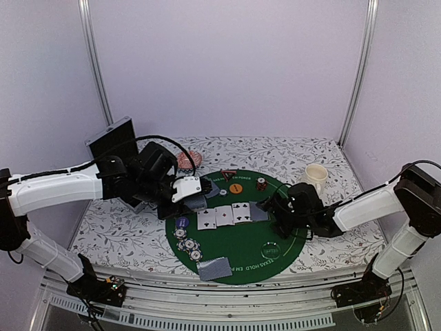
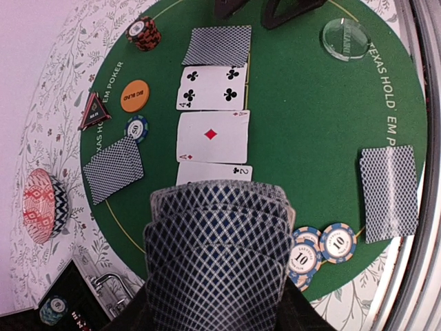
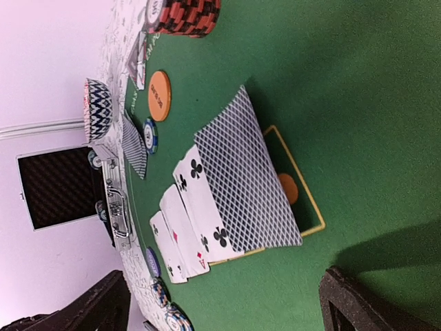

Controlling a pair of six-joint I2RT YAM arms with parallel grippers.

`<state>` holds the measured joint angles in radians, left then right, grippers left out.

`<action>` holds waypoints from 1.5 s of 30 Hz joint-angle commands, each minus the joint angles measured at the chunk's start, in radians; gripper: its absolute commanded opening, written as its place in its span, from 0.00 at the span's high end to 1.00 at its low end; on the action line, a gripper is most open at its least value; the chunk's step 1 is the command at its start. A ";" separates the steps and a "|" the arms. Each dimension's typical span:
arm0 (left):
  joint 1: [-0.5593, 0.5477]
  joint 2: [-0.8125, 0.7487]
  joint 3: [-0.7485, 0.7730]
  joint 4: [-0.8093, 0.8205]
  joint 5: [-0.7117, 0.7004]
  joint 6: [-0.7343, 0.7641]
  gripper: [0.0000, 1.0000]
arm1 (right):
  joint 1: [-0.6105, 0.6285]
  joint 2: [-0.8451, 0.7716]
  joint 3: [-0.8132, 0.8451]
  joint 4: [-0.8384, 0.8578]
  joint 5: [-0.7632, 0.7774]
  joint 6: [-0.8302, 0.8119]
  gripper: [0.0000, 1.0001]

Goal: Distribute texas hold em gaming equipment
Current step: Place the poker card in the community card area, then pick up the poker card from the face-down deck piles.

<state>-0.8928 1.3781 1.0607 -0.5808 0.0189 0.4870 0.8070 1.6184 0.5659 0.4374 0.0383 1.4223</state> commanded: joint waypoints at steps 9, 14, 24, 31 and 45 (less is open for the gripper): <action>-0.017 -0.031 -0.007 0.021 0.044 0.017 0.55 | 0.096 -0.238 0.320 -0.396 -0.026 -0.894 0.01; -0.015 -0.032 -0.005 0.021 0.053 0.022 0.55 | 0.095 -0.137 0.399 -0.213 -0.400 -1.010 0.01; -0.016 -0.043 -0.005 0.019 0.048 0.024 0.56 | 0.062 0.131 0.529 -0.015 -0.712 -0.894 0.05; -0.015 -0.037 -0.005 0.020 0.042 0.022 0.55 | 0.084 0.238 0.589 0.015 -0.772 -0.872 0.05; -0.016 -0.032 -0.007 0.019 0.035 0.022 0.56 | 0.104 0.417 0.689 0.135 -0.802 -0.748 0.12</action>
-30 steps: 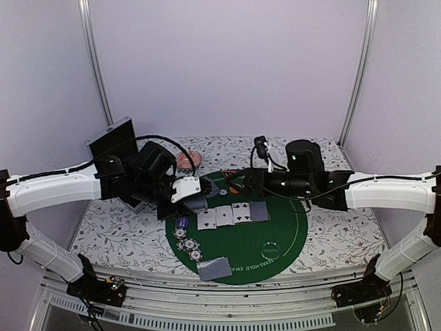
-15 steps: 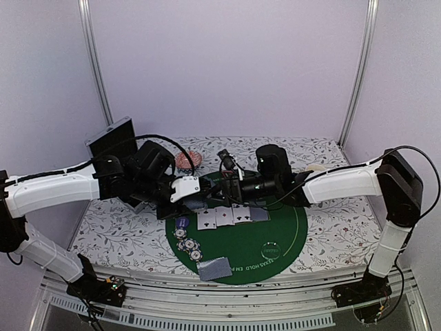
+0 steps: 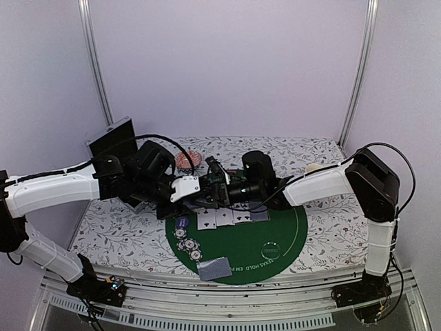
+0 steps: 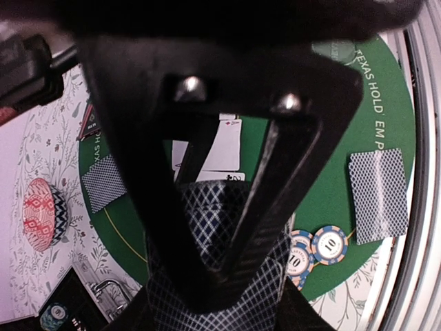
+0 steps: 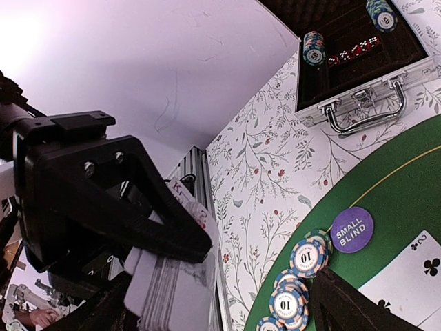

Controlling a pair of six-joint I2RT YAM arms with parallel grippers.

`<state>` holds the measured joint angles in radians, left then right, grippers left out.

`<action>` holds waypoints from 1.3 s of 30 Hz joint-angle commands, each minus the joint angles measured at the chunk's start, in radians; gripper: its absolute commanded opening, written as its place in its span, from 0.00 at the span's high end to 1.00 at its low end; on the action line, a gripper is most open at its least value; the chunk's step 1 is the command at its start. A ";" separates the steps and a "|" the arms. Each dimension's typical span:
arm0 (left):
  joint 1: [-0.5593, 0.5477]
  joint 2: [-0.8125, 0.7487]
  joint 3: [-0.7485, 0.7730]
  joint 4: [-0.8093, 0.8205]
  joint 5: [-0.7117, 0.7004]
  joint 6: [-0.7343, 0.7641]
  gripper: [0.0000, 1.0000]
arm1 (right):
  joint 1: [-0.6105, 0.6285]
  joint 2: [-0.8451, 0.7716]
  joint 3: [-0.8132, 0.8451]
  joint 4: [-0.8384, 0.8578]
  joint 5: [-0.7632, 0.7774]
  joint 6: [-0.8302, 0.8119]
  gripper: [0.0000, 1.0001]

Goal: Distribute texas hold em gaming equipment
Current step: Pick up the poker card from the face-down deck piles.

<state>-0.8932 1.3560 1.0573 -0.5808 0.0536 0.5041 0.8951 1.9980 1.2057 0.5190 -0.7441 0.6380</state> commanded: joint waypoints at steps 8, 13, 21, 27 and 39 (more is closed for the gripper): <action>-0.015 -0.004 -0.003 0.019 0.001 0.007 0.56 | 0.024 0.080 0.074 0.077 -0.046 0.071 0.36; -0.015 -0.008 -0.005 0.019 -0.002 0.008 0.56 | 0.024 0.068 0.055 0.088 -0.071 0.073 0.73; -0.016 -0.023 -0.032 0.032 0.022 0.022 0.40 | 0.023 -0.002 0.016 0.090 -0.128 0.036 0.98; -0.017 -0.064 -0.083 0.046 0.079 0.068 0.16 | 0.025 -0.043 -0.001 0.091 -0.170 0.029 0.98; -0.017 -0.052 -0.069 0.075 0.095 0.073 0.23 | 0.027 -0.070 -0.023 0.092 -0.173 0.025 0.98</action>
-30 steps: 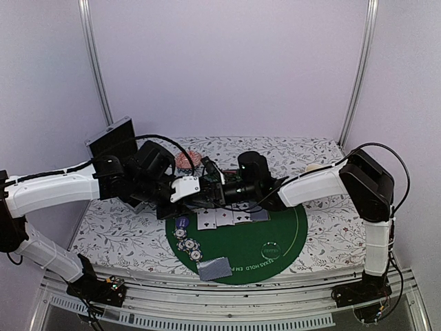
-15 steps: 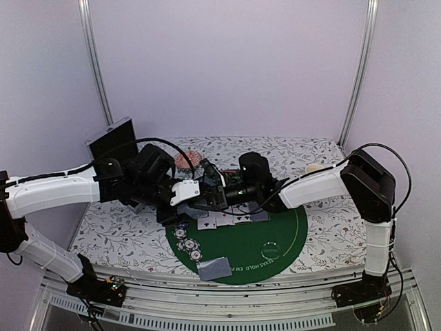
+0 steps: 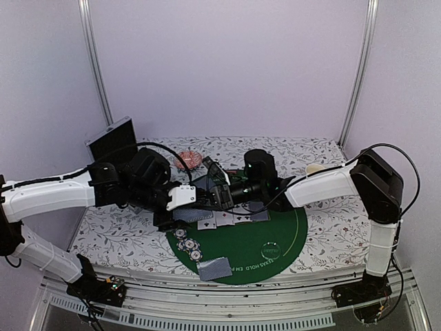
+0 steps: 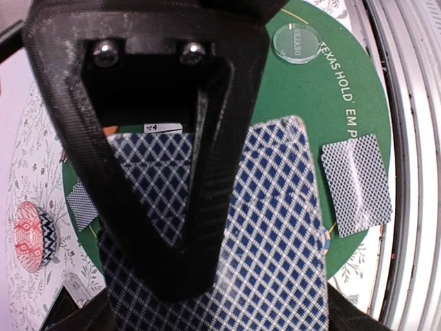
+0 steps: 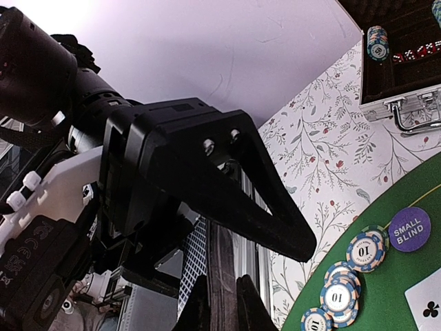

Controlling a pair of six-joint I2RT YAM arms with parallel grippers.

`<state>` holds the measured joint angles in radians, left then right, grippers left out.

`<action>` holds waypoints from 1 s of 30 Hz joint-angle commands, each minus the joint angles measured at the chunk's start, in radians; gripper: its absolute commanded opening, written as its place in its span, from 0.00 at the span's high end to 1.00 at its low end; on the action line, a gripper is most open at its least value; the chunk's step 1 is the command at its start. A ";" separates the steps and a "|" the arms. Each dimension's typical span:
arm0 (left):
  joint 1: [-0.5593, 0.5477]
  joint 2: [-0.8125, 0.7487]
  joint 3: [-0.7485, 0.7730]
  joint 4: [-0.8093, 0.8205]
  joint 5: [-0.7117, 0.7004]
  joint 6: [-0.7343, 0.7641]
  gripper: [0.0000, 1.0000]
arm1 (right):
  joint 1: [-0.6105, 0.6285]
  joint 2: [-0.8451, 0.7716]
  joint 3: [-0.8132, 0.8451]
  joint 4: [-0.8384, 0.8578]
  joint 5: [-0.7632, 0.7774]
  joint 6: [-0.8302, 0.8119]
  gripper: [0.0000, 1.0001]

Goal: Distribute texas hold em gaming equipment
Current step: Pick up the poker card from the face-down deck piles.

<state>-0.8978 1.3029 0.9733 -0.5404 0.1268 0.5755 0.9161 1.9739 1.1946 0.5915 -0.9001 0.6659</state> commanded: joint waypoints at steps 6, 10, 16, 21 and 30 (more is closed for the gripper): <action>-0.012 -0.031 0.006 0.062 0.078 0.005 0.29 | 0.008 -0.047 -0.010 0.019 -0.015 0.000 0.98; -0.012 -0.029 0.006 0.062 0.085 0.004 0.41 | 0.009 -0.047 -0.006 0.018 -0.016 0.001 0.97; -0.013 -0.034 0.007 0.057 0.079 0.007 0.51 | 0.012 -0.059 -0.015 0.011 0.000 -0.001 0.90; -0.012 -0.038 0.007 0.057 0.077 0.009 0.55 | 0.005 -0.096 -0.046 -0.044 0.071 -0.028 0.75; -0.013 -0.045 0.006 0.057 0.082 0.012 0.56 | -0.011 -0.168 -0.075 -0.207 0.201 -0.103 0.68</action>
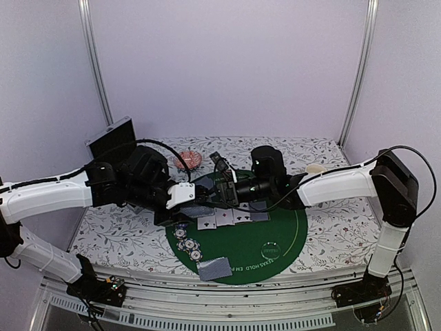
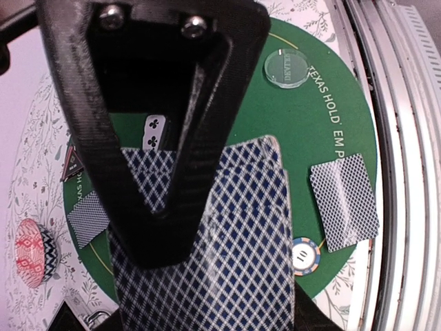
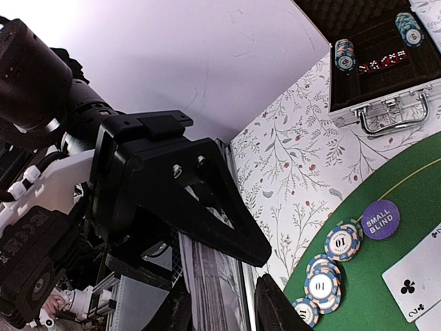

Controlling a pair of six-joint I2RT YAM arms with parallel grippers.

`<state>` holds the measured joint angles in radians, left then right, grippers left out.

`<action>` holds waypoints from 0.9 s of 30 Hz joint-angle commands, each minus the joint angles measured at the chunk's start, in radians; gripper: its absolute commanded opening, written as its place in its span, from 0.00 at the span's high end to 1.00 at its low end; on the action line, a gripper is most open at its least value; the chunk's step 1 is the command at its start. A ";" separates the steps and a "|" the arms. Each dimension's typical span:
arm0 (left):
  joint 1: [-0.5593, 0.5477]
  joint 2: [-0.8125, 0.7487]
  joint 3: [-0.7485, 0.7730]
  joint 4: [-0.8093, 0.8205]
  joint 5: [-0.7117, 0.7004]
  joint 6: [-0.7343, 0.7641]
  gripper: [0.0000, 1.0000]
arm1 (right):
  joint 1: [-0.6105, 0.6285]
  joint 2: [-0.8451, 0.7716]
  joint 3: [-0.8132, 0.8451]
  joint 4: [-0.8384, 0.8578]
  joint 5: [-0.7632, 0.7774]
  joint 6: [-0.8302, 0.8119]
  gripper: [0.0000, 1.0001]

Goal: Distribute texas hold em gaming equipment
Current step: Pick up the poker card from the face-down deck piles.

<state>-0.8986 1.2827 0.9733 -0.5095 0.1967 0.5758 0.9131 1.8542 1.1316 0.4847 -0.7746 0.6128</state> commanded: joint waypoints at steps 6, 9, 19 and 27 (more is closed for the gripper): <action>-0.012 -0.026 0.004 0.026 0.006 0.012 0.57 | -0.014 -0.082 -0.008 -0.214 0.119 -0.101 0.64; -0.012 -0.026 0.004 0.026 0.004 0.012 0.57 | -0.019 -0.112 -0.012 -0.261 0.136 -0.126 0.60; -0.011 -0.022 0.007 0.026 0.007 0.012 0.57 | 0.024 -0.089 0.069 -0.317 0.078 -0.220 0.36; -0.011 -0.029 0.010 0.026 0.026 0.010 0.57 | 0.028 -0.001 0.129 -0.280 0.151 -0.191 0.26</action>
<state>-0.8986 1.2758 0.9733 -0.5064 0.1989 0.5766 0.9371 1.8046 1.2339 0.1886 -0.6598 0.4221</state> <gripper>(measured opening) 0.431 0.740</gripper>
